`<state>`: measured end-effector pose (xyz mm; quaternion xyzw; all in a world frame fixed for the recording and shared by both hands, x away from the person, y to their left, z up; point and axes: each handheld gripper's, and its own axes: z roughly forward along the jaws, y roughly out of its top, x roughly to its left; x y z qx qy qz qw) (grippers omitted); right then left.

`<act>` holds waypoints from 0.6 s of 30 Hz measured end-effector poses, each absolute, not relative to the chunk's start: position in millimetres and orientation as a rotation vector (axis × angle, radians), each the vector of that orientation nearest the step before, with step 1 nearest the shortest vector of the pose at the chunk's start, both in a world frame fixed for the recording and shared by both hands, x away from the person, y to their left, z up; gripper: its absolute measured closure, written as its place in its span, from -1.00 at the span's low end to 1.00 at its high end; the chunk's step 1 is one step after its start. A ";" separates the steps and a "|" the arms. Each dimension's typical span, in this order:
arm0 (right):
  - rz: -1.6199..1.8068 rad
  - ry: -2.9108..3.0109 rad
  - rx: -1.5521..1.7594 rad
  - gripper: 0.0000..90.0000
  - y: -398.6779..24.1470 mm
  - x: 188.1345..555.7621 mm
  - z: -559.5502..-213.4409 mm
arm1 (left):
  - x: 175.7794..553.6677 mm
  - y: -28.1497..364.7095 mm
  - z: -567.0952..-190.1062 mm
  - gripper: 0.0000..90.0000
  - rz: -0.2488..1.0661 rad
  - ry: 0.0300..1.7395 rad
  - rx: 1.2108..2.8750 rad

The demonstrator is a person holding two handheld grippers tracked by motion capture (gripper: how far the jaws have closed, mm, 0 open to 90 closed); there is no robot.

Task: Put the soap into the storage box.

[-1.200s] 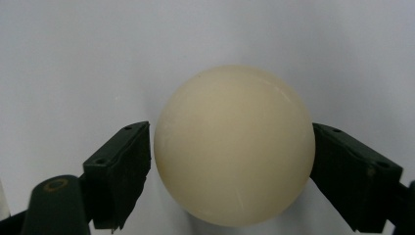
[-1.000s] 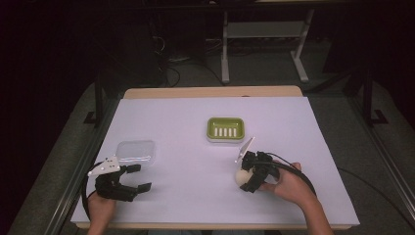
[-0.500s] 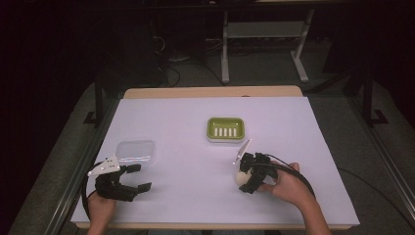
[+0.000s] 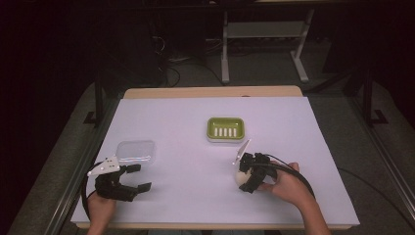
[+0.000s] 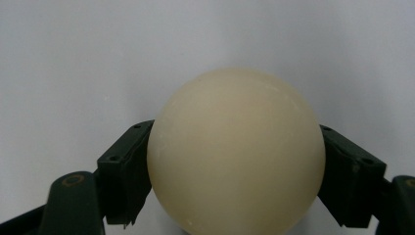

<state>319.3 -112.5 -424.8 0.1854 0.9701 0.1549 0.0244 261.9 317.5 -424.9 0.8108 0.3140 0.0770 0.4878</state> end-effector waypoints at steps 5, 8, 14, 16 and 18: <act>0.476 3.001 0.568 -0.48 -112.7 319.7 -424.9 | 261.5 317.5 -424.8 -0.71 0.183 0.773 1.966; 0.478 3.001 0.569 -0.48 -112.4 319.3 -424.7 | 261.6 317.6 -425.1 -0.71 0.181 0.772 1.963; 0.473 3.001 0.560 -0.47 -112.4 319.6 -424.4 | 261.8 317.5 -425.0 -0.71 0.184 0.769 1.967; 0.462 3.004 0.564 -0.47 -111.7 319.6 -424.0 | 261.7 317.5 -425.2 -0.71 0.180 0.773 1.963; 0.462 3.017 0.560 -0.47 -111.0 320.2 -423.7 | 261.7 317.6 -425.1 -0.71 0.180 0.773 1.963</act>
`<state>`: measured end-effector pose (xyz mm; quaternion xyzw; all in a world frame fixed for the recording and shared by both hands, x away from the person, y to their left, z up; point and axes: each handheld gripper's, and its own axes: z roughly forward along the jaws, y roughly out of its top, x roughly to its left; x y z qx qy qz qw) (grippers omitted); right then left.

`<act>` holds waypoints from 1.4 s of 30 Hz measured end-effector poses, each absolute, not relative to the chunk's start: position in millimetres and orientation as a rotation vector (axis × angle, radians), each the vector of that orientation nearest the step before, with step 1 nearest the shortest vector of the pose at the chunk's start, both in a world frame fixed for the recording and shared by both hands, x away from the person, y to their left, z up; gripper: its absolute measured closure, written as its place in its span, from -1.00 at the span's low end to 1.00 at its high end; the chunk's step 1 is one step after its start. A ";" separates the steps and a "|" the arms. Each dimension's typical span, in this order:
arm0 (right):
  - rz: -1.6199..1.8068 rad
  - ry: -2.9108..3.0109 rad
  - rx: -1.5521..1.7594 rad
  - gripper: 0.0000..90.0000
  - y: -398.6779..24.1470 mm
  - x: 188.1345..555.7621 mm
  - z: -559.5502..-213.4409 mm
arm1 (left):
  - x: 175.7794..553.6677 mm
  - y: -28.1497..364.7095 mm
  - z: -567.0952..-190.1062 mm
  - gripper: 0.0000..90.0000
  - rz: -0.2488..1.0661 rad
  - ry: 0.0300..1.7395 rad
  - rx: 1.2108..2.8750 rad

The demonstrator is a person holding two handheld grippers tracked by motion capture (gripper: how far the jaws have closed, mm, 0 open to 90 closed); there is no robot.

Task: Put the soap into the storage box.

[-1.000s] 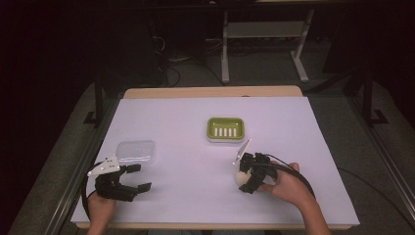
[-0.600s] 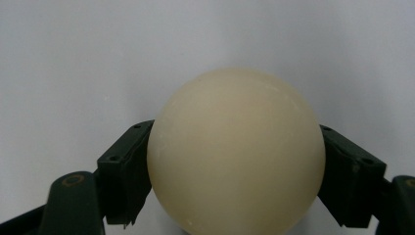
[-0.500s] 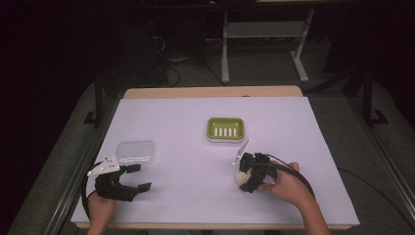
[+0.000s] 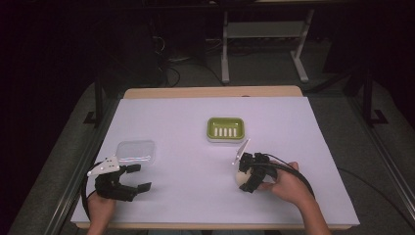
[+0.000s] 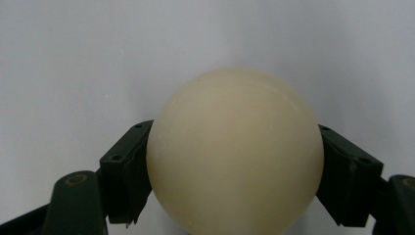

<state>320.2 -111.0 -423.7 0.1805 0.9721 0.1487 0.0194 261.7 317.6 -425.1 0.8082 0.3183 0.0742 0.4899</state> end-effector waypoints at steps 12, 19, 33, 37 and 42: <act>0.505 3.025 0.529 -0.47 -107.0 328.7 -406.6 | 261.5 318.1 -424.4 -0.71 0.186 0.765 1.964; 0.548 3.029 0.533 -0.47 -108.2 338.4 -396.4 | 261.5 317.8 -424.4 -0.71 0.183 0.765 1.955; 0.596 3.017 0.511 -0.47 -104.9 356.2 -377.8 | 262.1 319.0 -424.1 -0.71 0.186 0.762 1.958; 0.605 3.020 0.519 -0.47 -101.8 362.0 -372.5 | 262.0 319.2 -424.0 -0.71 0.185 0.763 1.955; 0.587 3.022 0.505 -0.47 -98.3 366.0 -369.8 | 262.1 319.4 -424.0 -0.71 0.184 0.765 1.951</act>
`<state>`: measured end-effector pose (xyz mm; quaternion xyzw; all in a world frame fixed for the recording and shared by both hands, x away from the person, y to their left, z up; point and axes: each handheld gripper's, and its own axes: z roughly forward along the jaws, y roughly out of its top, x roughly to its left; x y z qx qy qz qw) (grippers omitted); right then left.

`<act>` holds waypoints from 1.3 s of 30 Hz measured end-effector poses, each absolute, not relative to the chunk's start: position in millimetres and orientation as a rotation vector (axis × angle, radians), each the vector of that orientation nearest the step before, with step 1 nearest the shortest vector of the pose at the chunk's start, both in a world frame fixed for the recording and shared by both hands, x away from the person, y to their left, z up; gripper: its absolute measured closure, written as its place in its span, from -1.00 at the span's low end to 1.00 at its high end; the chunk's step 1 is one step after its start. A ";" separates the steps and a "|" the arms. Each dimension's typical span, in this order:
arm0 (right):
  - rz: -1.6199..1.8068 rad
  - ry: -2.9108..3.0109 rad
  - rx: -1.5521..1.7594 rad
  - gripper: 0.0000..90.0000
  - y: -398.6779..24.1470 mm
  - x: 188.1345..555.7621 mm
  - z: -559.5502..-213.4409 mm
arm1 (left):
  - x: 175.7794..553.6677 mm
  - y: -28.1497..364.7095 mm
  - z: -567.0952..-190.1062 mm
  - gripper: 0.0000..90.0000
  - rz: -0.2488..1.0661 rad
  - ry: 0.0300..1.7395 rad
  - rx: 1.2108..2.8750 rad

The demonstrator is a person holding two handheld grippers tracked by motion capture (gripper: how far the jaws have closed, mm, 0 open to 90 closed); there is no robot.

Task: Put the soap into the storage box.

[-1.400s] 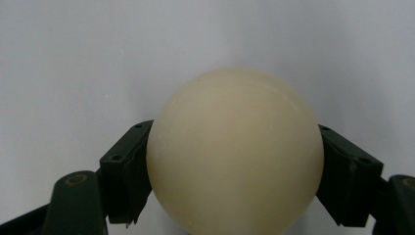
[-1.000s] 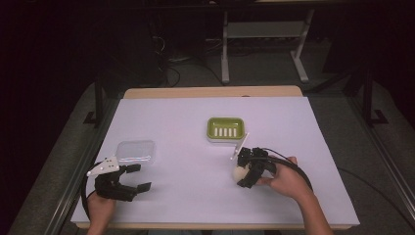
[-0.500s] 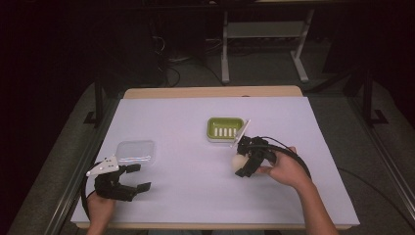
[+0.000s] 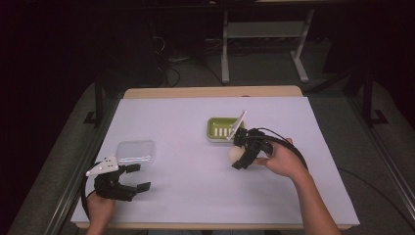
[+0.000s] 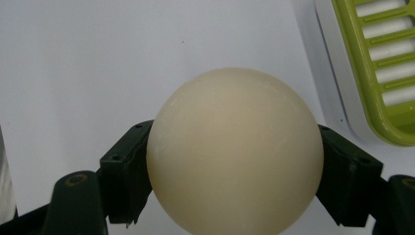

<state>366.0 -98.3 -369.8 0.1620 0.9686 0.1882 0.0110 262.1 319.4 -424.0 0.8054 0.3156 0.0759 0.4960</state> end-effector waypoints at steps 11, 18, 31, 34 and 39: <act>0.584 3.017 0.479 -0.47 -89.9 379.2 -358.0 | 262.4 320.0 -424.1 -0.71 0.183 0.767 1.948; 0.592 3.015 0.469 -0.47 -85.6 387.5 -353.2 | 262.5 320.6 -424.1 -0.71 0.180 0.768 1.946; 0.593 3.015 0.455 -0.47 -78.3 403.1 -343.4 | 262.8 321.0 -424.3 -0.71 0.180 0.770 1.942; 0.596 3.011 0.449 -0.47 -76.1 407.3 -340.0 | 263.0 320.9 -424.5 -0.71 0.181 0.774 1.936; 0.587 3.009 0.433 -0.47 -72.0 415.3 -334.2 | 262.9 321.1 -424.5 -0.71 0.179 0.774 1.932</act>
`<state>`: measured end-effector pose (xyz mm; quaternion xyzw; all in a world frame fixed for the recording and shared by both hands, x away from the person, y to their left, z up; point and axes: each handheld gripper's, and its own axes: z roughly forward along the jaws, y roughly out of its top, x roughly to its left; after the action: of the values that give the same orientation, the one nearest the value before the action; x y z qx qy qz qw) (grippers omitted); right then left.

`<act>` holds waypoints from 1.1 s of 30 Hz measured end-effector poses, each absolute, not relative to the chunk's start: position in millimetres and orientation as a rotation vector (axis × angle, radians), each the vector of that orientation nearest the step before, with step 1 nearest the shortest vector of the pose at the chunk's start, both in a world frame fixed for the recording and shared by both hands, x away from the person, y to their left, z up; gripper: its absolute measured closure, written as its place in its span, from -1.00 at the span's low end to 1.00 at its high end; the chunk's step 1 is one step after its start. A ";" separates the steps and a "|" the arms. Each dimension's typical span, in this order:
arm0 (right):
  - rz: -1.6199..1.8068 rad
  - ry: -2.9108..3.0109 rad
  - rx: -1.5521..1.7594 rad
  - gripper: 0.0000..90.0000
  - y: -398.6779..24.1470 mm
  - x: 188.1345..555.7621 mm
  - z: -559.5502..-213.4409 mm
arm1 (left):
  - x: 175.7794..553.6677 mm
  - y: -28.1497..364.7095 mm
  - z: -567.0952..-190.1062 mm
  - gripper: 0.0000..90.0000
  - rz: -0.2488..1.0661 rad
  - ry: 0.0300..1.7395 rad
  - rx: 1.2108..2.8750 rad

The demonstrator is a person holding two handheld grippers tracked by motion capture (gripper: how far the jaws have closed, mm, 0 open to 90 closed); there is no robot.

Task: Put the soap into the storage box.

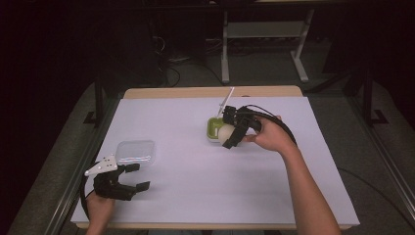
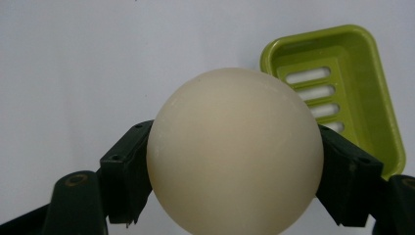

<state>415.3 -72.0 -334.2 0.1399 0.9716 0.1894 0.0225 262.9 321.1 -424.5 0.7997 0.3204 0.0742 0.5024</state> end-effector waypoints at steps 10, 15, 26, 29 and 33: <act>0.589 2.986 0.439 -0.47 -65.8 435.3 -318.7 | 263.3 322.2 -424.1 -0.71 0.183 0.770 1.936; 0.603 2.972 0.470 -0.47 -65.3 445.8 -311.5 | 263.9 322.2 -424.7 -0.71 0.180 0.769 1.933; 0.598 2.974 0.546 -0.47 -65.7 465.0 -326.4 | 263.8 321.4 -424.8 -0.71 0.180 0.769 1.936; 0.603 2.968 0.555 -0.47 -65.8 468.6 -328.6 | 263.6 321.2 -424.7 -0.71 0.180 0.769 1.938; 0.591 2.973 0.588 -0.47 -64.5 473.5 -334.1 | 263.4 321.2 -424.8 -0.71 0.180 0.769 1.934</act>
<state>473.5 -64.5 -334.1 0.1903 0.9625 0.1913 0.0270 263.4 321.2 -424.8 0.8005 0.3182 0.0746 0.5023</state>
